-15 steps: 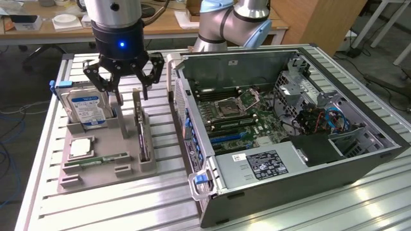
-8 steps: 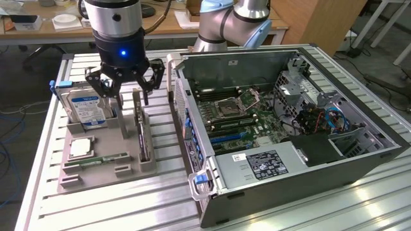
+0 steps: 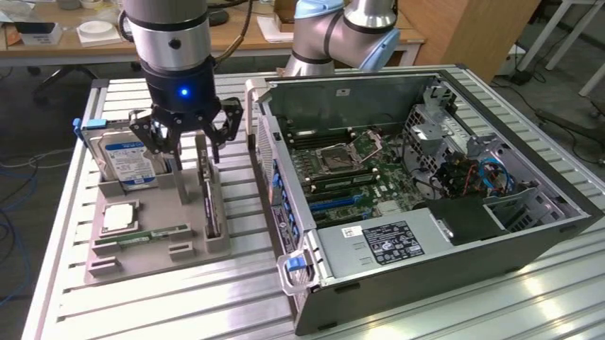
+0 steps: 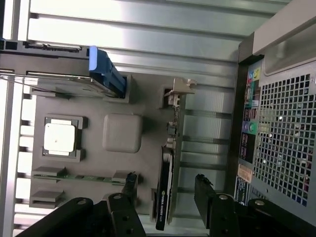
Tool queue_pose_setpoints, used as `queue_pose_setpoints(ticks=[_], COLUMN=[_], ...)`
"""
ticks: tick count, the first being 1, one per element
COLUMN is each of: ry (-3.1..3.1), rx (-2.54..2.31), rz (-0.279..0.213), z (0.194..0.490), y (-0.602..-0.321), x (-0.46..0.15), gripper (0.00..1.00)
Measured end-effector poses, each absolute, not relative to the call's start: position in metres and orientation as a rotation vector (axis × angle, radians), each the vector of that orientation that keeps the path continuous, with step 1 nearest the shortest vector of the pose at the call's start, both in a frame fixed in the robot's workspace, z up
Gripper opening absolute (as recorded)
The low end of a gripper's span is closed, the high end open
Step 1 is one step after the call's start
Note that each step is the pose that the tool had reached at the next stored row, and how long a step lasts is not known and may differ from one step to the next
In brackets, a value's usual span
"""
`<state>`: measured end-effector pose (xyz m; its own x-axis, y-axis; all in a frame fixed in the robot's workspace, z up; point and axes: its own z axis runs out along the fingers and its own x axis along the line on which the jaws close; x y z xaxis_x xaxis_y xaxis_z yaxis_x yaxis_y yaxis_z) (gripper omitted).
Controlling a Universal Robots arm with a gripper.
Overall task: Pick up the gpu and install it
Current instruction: 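Pick up the gpu and move the gpu toward the slot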
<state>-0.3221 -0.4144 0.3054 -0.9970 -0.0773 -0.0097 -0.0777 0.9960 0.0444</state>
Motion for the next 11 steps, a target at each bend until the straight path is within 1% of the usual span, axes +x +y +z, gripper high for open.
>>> queue_pose_setpoints(ticks=[11], ry=[3.129], rx=[-0.122], rz=[0.070], z=[0.286], y=[-0.420], x=[-0.321], gripper=[0.59])
